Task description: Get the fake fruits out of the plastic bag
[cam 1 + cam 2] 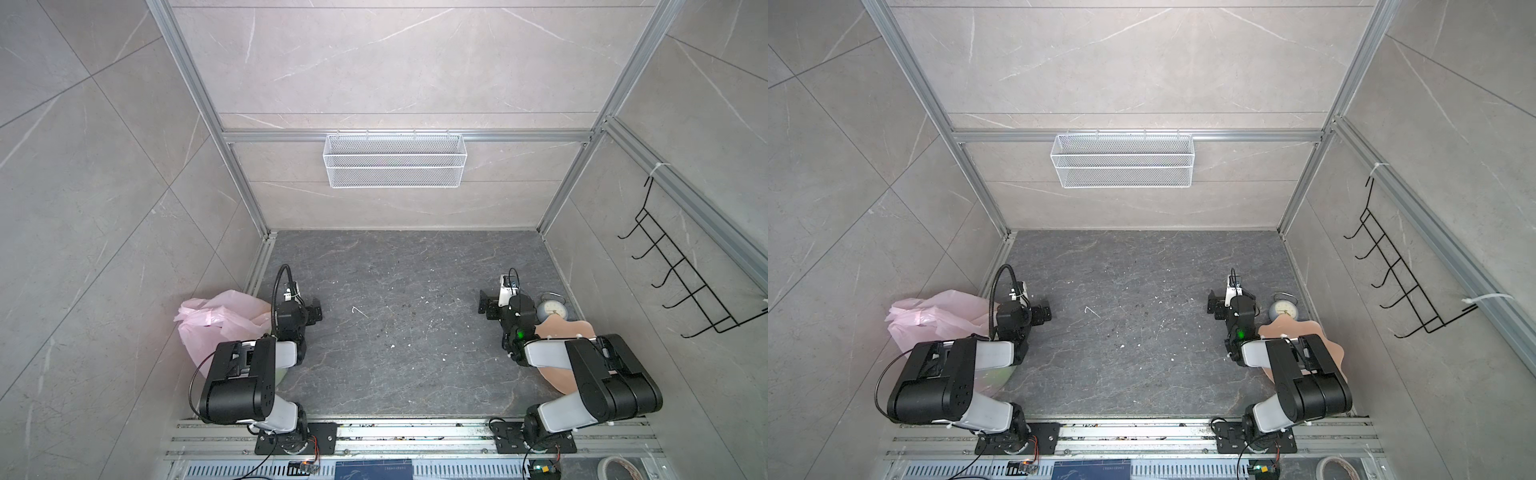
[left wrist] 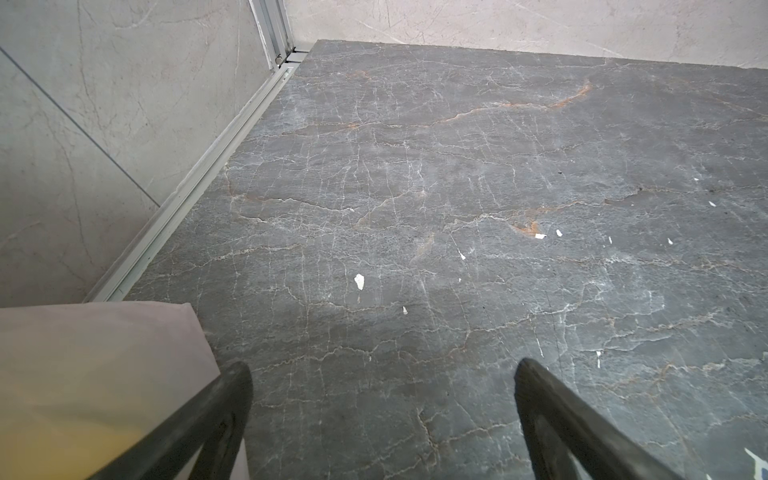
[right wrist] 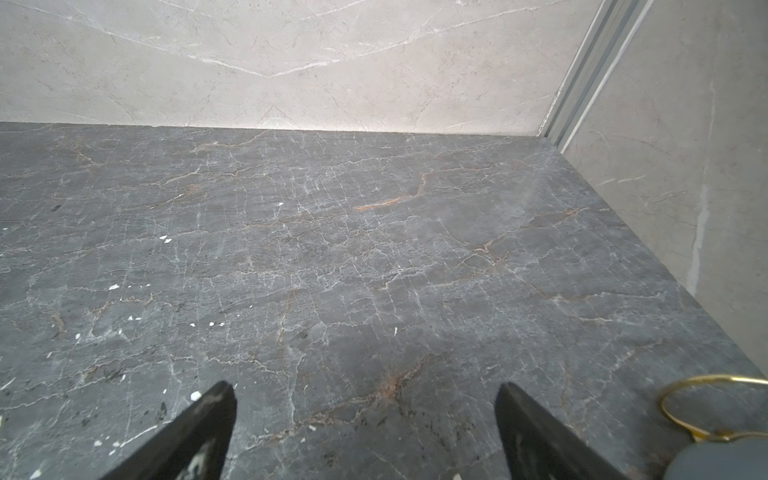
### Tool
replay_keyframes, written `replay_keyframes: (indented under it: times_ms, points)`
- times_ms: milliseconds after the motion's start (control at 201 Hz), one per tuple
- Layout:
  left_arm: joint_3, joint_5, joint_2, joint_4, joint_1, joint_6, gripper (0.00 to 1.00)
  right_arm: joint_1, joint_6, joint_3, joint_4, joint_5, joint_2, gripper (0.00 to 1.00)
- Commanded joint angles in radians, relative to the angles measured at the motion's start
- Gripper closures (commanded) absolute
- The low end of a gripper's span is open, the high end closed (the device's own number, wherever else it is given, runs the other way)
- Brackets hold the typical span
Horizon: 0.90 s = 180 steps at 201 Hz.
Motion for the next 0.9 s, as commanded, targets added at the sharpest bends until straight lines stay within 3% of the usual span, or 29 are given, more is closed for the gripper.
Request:
replay_keyframes:
  times_ms: [0, 572, 627, 717, 891]
  points:
    - [0.005, 0.012, 0.000, 0.055, 0.003, -0.015, 0.00, -0.004, -0.007, -0.008, 0.003, -0.002, 0.007, 0.01]
    - [-0.001, 0.040, -0.009, 0.061, 0.000, 0.006, 0.00, -0.004, -0.010, -0.014, 0.012, -0.002, 0.003, 0.01]
    - [-0.001, 0.078, -0.034, 0.038, -0.016, 0.036, 0.00, -0.004, -0.023, -0.008, -0.003, -0.036, -0.008, 0.01]
    - [-0.012, 0.045, -0.088, 0.017, -0.030, 0.039, 0.00, -0.005, -0.049, -0.013, -0.029, -0.073, -0.056, 0.01]
    - [0.069, -0.057, -0.305, -0.263, -0.100, 0.016, 0.00, 0.006, -0.068, 0.030, -0.223, -0.095, -0.203, 0.01]
